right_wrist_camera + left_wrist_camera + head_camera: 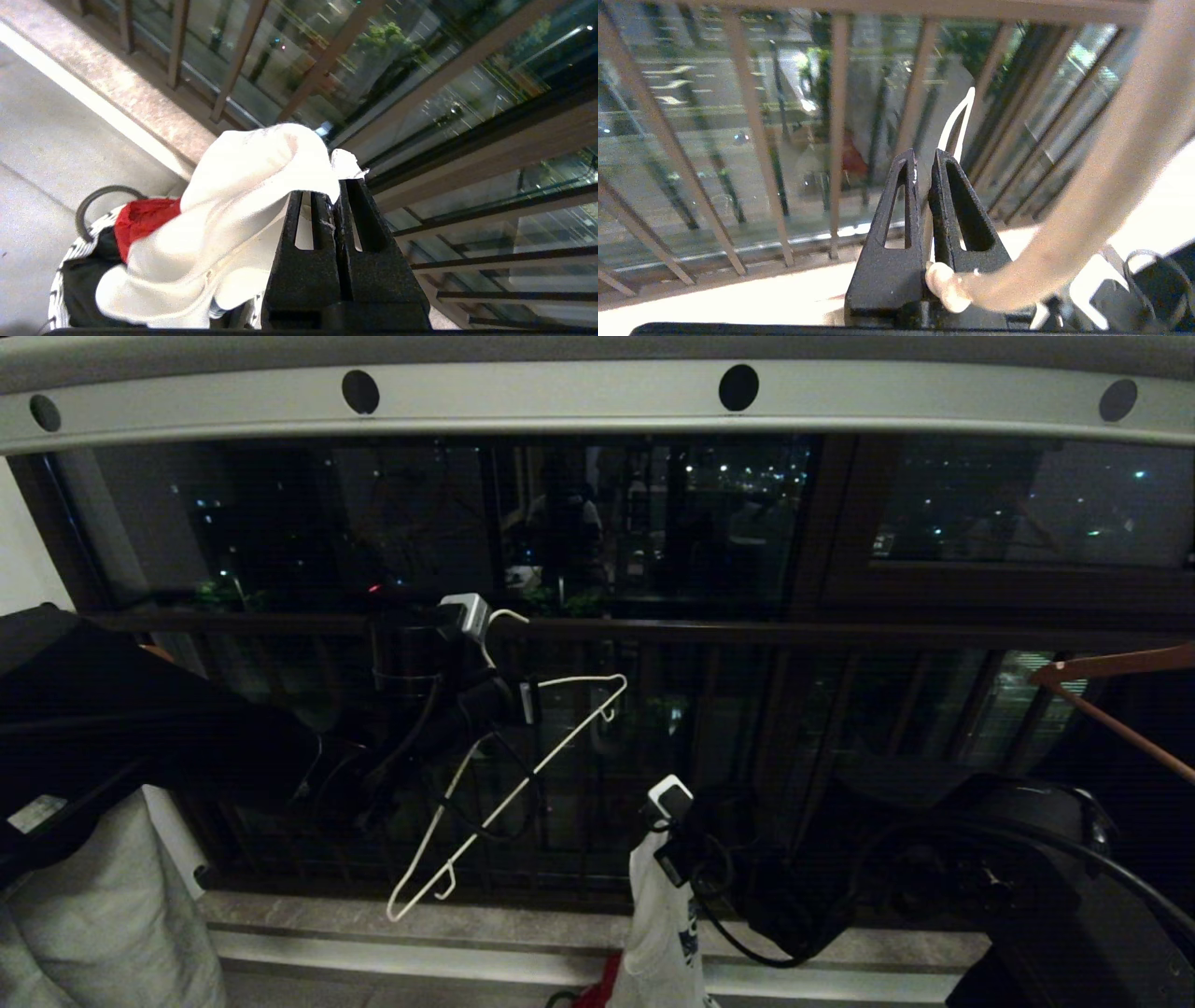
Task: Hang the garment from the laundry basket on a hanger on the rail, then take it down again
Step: Put clothes in the basket
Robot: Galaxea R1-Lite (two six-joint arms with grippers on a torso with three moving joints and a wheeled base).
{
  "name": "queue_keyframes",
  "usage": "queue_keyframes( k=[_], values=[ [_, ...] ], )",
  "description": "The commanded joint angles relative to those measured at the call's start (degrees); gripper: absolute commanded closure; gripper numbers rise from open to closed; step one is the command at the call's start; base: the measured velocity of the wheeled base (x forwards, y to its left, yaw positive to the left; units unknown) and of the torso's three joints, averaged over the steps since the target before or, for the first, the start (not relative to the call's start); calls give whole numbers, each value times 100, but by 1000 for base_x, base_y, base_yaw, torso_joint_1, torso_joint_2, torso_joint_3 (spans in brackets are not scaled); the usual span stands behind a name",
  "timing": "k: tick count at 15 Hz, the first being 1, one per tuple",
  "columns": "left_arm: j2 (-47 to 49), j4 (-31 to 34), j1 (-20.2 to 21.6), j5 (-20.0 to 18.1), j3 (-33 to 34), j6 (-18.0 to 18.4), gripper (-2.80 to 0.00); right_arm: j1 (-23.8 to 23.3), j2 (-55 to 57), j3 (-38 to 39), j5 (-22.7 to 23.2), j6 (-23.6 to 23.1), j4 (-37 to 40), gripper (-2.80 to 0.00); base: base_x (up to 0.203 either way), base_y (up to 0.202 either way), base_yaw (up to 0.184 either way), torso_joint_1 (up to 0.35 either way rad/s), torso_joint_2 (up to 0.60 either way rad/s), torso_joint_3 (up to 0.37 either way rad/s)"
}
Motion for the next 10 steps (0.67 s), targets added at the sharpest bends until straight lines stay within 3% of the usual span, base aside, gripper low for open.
queue_keyframes(
  k=[1, 4, 5, 7, 10],
  values=[
    [-67, -25, 18, 4, -32, -12, 0, 41, -12, 23, -8, -21, -34, 0, 0, 0, 0, 0, 0, 0],
    [-120, -25, 53, 4, -32, -12, 0, 101, -133, 119, -8, -30, -42, 0, 0, 0, 0, 0, 0, 0],
    [-138, -25, 53, 4, -41, -12, 0, 103, -161, 120, -8, -39, -42, -280, 0, 0, 0, 0, 0, 0],
    [-164, 5, 62, 4, -41, -12, 0, 103, -196, 111, 1, -39, -25, -280, 0, 0, 0, 0, 0, 0],
    [-223, 689, 61, 4, -161, -16, 0, 103, -205, 146, -8, -48, -7, -280, 0, 0, 0, 0, 0, 0]
  ],
)
